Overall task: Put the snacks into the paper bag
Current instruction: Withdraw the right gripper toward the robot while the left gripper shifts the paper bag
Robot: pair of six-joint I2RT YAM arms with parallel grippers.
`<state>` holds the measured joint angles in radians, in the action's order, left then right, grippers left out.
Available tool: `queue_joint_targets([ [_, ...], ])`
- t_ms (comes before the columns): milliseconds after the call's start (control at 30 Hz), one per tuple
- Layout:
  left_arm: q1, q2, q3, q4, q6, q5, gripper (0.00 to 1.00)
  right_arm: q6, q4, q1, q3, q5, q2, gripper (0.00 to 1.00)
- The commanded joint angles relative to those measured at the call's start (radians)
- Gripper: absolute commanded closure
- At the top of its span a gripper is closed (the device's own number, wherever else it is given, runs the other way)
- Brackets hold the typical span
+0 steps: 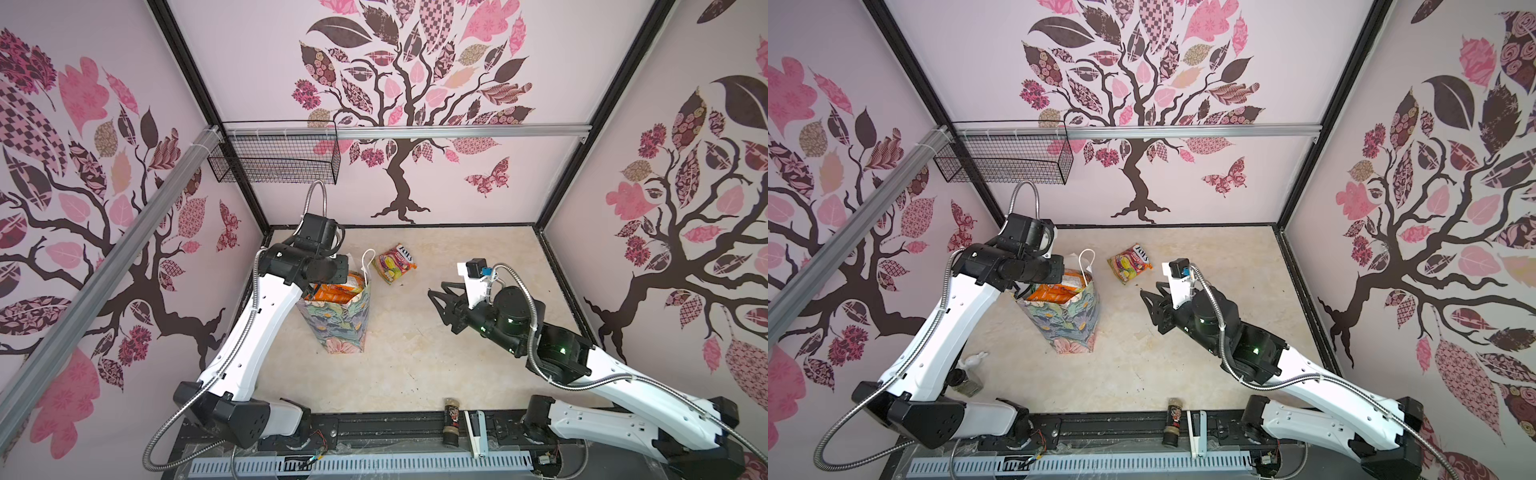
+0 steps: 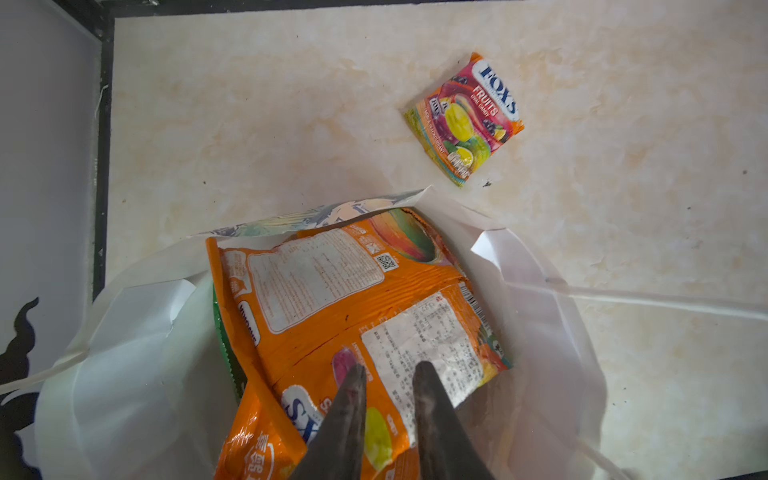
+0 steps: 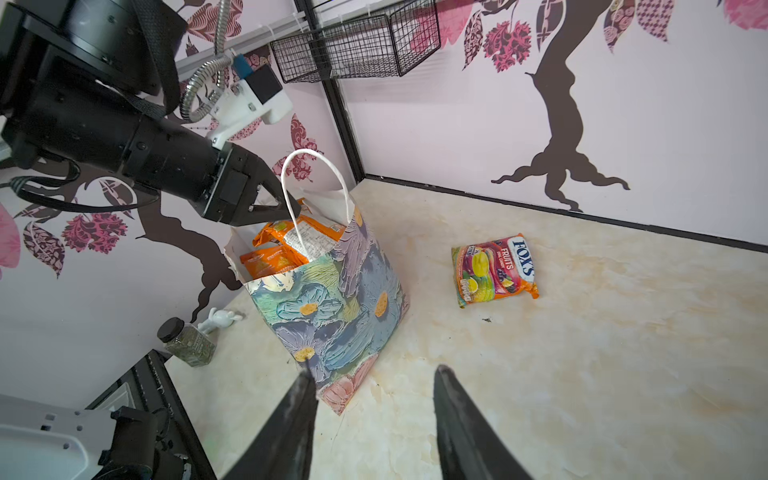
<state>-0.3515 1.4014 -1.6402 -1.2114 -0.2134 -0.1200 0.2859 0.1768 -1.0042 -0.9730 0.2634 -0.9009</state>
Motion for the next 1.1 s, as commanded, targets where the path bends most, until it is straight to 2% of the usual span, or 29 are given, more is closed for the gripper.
queue_joint_targets([
  [0,0.002,0.014,-0.068,-0.07,0.012,-0.068,0.76,0.048,0.11,0.005,0.031,0.03,0.029,0.52],
  [133,0.002,0.021,-0.06,-0.062,0.028,-0.051,0.77,0.094,0.141,0.006,0.098,0.029,0.099,0.51],
  [233,0.002,0.032,-0.041,-0.073,0.043,-0.021,0.78,0.119,0.162,0.005,0.13,0.041,0.146,0.46],
  [333,0.002,0.041,-0.018,-0.084,0.061,-0.056,0.79,0.133,0.198,0.005,0.143,0.043,0.164,0.43],
  [433,0.005,0.053,-0.017,-0.094,0.067,-0.089,0.81,0.14,0.219,0.006,0.155,0.042,0.155,0.41],
  [767,0.005,0.087,0.096,-0.038,0.052,-0.051,0.89,0.16,0.173,0.004,0.202,-0.005,0.104,0.39],
  [1067,0.005,0.04,0.211,-0.007,0.025,-0.016,0.9,0.161,0.162,0.005,0.228,0.008,0.081,0.38],
])
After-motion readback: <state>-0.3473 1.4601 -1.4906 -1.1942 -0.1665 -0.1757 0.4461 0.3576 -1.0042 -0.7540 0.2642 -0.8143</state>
